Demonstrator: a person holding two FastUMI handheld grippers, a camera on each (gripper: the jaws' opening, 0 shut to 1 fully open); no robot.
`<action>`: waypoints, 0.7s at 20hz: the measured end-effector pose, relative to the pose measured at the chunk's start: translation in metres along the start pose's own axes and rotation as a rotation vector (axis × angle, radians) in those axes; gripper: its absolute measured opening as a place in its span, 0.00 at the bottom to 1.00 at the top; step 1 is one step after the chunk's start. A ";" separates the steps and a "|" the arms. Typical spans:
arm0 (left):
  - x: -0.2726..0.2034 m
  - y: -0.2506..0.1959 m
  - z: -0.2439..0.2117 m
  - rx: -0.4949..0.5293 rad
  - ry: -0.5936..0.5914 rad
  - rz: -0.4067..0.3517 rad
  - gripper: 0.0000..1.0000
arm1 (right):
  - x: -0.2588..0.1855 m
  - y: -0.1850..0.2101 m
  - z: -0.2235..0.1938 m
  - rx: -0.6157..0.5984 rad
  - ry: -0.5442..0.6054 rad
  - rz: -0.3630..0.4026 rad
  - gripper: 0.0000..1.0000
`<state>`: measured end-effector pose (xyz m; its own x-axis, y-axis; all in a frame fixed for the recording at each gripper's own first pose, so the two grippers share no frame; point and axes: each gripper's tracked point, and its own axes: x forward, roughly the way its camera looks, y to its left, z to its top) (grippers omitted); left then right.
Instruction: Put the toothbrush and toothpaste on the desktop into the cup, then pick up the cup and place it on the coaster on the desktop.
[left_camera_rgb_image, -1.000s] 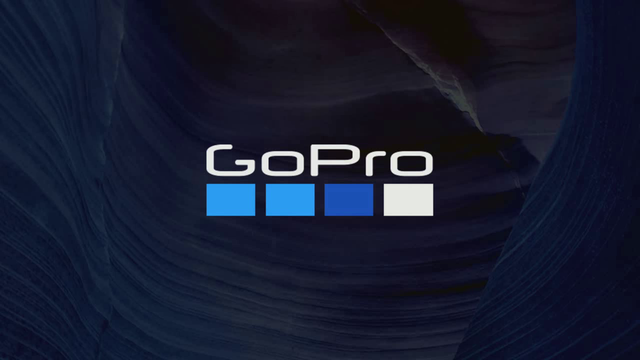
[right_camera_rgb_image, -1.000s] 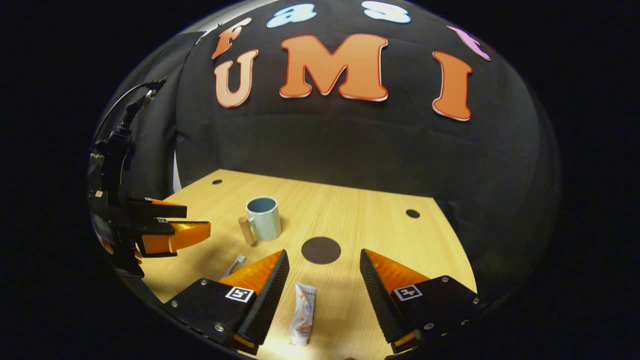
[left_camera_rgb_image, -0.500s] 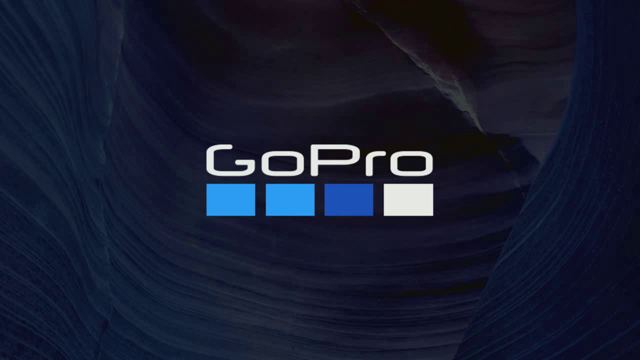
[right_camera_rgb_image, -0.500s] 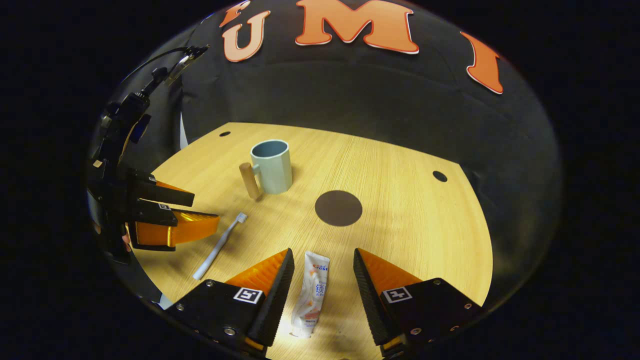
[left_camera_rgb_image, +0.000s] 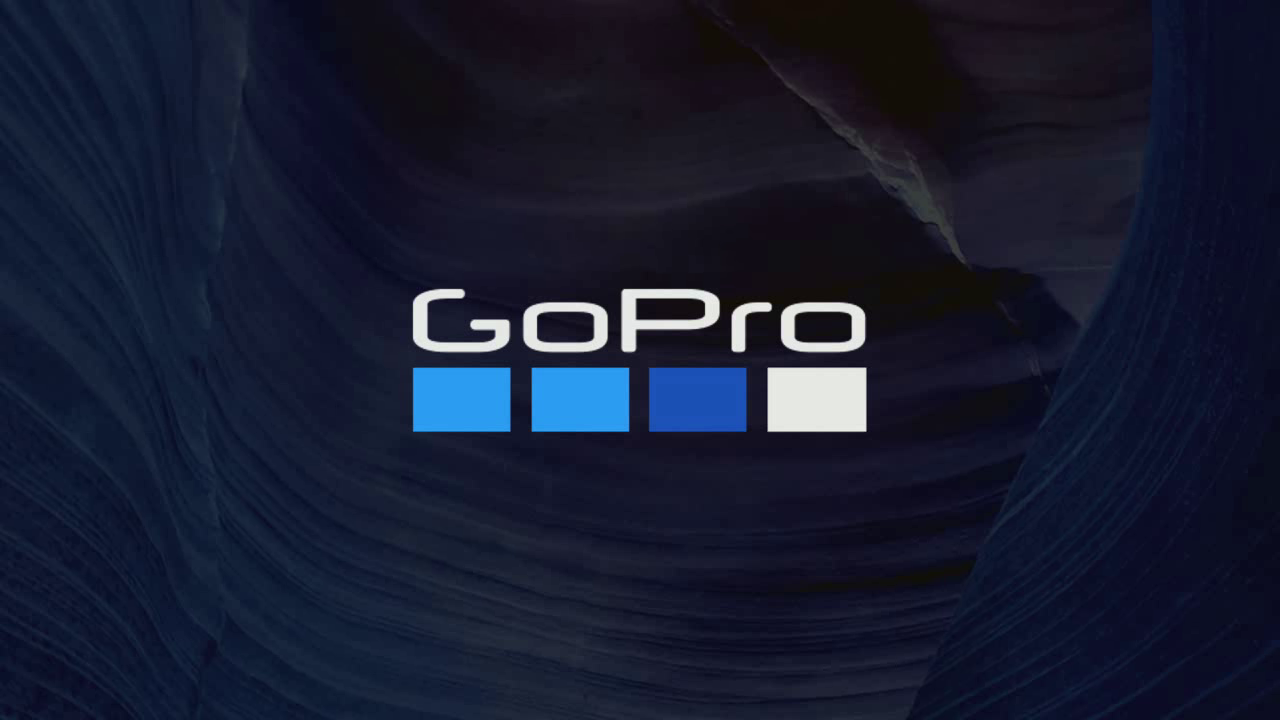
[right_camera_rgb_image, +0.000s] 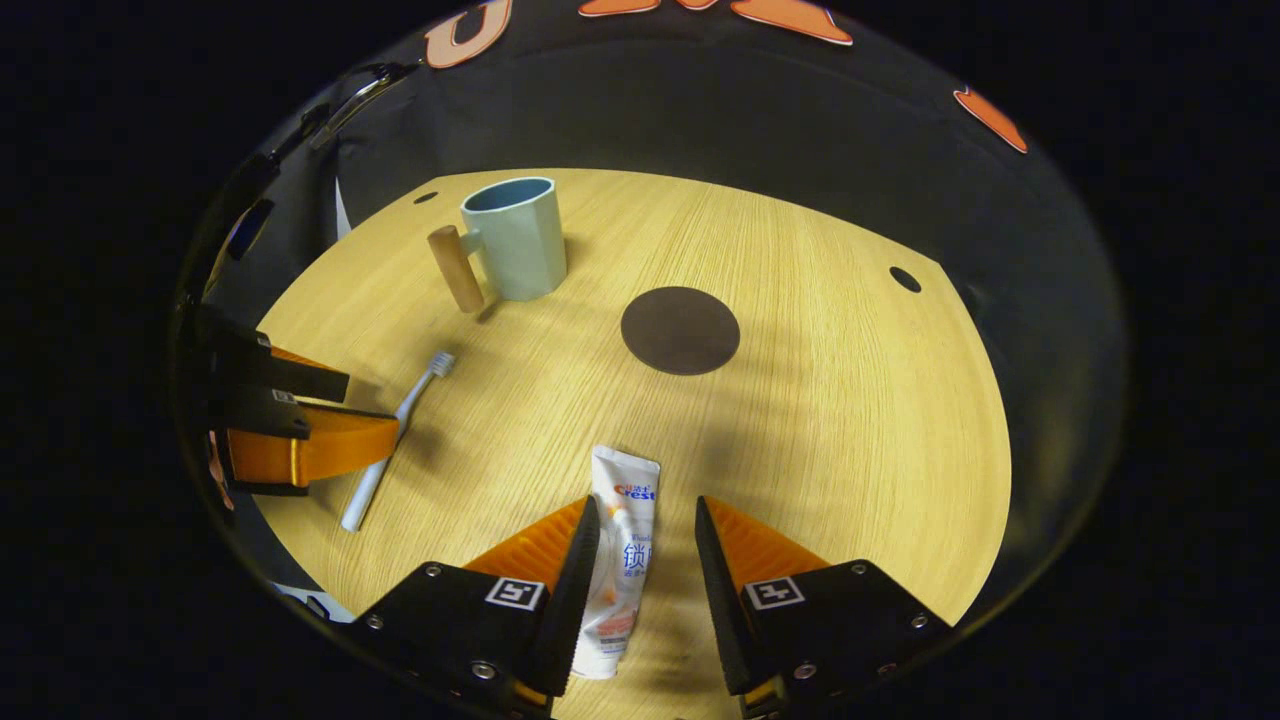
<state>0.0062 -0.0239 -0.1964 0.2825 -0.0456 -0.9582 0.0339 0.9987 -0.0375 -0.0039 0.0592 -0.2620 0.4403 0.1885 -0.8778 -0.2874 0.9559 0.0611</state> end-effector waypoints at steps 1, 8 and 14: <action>0.004 0.000 -0.003 -0.009 0.011 0.008 0.92 | 0.003 0.000 -0.001 -0.001 0.002 0.001 0.59; 0.023 -0.006 -0.012 -0.024 0.084 0.049 0.87 | 0.017 0.006 -0.015 0.005 0.083 0.004 0.56; 0.030 -0.015 0.009 -0.025 0.067 0.042 0.60 | 0.014 0.009 -0.014 0.009 0.088 0.041 0.43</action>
<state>0.0228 -0.0404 -0.2221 0.2181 -0.0033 -0.9759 -0.0011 1.0000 -0.0036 -0.0120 0.0678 -0.2800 0.3523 0.2072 -0.9127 -0.2955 0.9499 0.1016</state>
